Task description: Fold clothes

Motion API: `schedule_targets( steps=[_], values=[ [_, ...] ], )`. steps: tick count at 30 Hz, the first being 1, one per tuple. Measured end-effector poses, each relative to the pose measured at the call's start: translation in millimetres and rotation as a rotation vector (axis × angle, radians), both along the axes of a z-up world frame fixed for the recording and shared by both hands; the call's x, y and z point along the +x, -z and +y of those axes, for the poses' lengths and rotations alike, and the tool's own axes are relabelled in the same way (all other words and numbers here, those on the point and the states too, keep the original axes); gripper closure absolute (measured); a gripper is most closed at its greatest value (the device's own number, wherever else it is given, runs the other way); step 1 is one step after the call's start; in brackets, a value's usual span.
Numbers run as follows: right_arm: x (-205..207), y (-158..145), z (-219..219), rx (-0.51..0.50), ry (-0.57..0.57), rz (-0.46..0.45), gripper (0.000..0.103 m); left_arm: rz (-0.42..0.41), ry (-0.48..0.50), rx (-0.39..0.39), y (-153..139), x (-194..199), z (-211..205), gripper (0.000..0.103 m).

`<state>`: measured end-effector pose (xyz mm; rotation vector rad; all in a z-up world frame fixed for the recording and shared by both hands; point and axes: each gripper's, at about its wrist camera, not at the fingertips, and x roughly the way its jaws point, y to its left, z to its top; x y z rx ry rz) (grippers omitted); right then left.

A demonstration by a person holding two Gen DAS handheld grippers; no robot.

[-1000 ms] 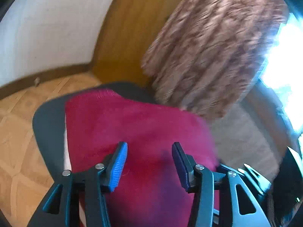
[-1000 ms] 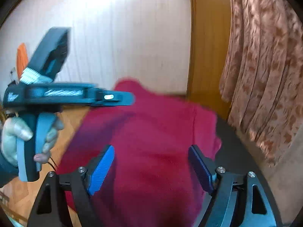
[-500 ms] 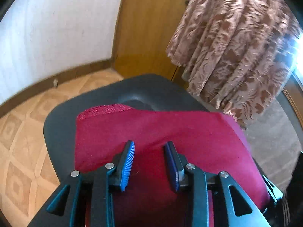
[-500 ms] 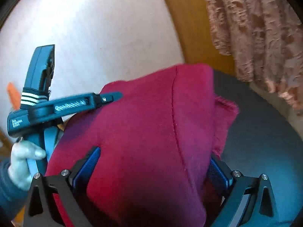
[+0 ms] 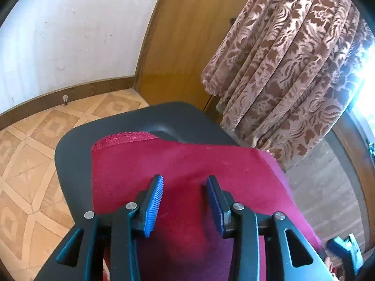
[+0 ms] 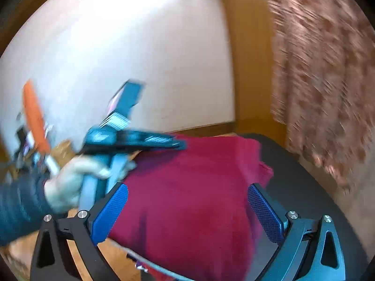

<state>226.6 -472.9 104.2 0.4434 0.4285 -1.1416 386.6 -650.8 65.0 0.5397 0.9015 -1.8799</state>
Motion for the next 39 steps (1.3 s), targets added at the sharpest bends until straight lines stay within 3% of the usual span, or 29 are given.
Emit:
schedule_targets(
  steps=[2, 5, 8, 10, 12, 15, 19, 22, 24, 28, 35, 39],
  values=[
    [13.9, 10.3, -7.7, 0.049, -0.051, 0.037, 0.000, -0.004, 0.005, -0.016, -2.7, -0.3, 4.7, 0.060],
    [5.5, 49.5, -43.9, 0.196, -0.024, 0.052, 0.000, -0.010, 0.013, -0.040, -6.7, -0.7, 11.8, 0.060],
    [-3.5, 62.6, -46.7, 0.184, 0.001, 0.027, 0.000, -0.016, 0.020, -0.064, -10.7, -1.1, 18.9, 0.060],
    [-5.7, 60.4, -43.8, 0.180, 0.007, 0.029, 0.000, -0.019, 0.025, -0.080, -13.4, -1.4, 23.6, 0.059],
    [-4.9, 54.7, -38.8, 0.178, 0.019, 0.049, 0.000, -0.024, 0.027, -0.098, -16.5, -1.1, 29.1, 0.051],
    [-8.7, 39.6, -25.4, 0.158, 0.083, 0.021, 0.000, -0.053, -0.045, -0.169, -31.7, 15.1, 58.0, 0.046],
    [-12.3, 17.8, -2.5, 0.096, 0.195, -0.001, 0.000, -0.166, -0.123, -0.258, -44.9, 29.9, 100.4, 0.044],
    [-7.6, 9.3, 17.4, 0.066, 0.268, -0.003, 0.000, -0.245, -0.120, -0.282, -48.8, 32.7, 131.4, 0.044],
    [1.3, 1.3, 33.0, 0.055, 0.333, 0.016, 0.000, -0.262, -0.102, -0.311, -53.0, 33.1, 154.9, 0.044],
    [26.4, -6.5, 64.9, 0.021, 0.399, 0.097, 0.000, -0.389, -0.174, -0.403, -61.4, 26.8, 199.1, 0.045],
    [51.8, 4.5, 88.6, 0.018, 0.389, 0.154, 0.000, -0.330, -0.167, -0.520, -80.7, 30.3, 247.3, 0.050],
    [62.1, 6.4, 107.3, 0.009, 0.390, 0.167, 0.000, -0.282, -0.157, -0.494, -80.7, 34.9, 256.8, 0.050]
  ],
)
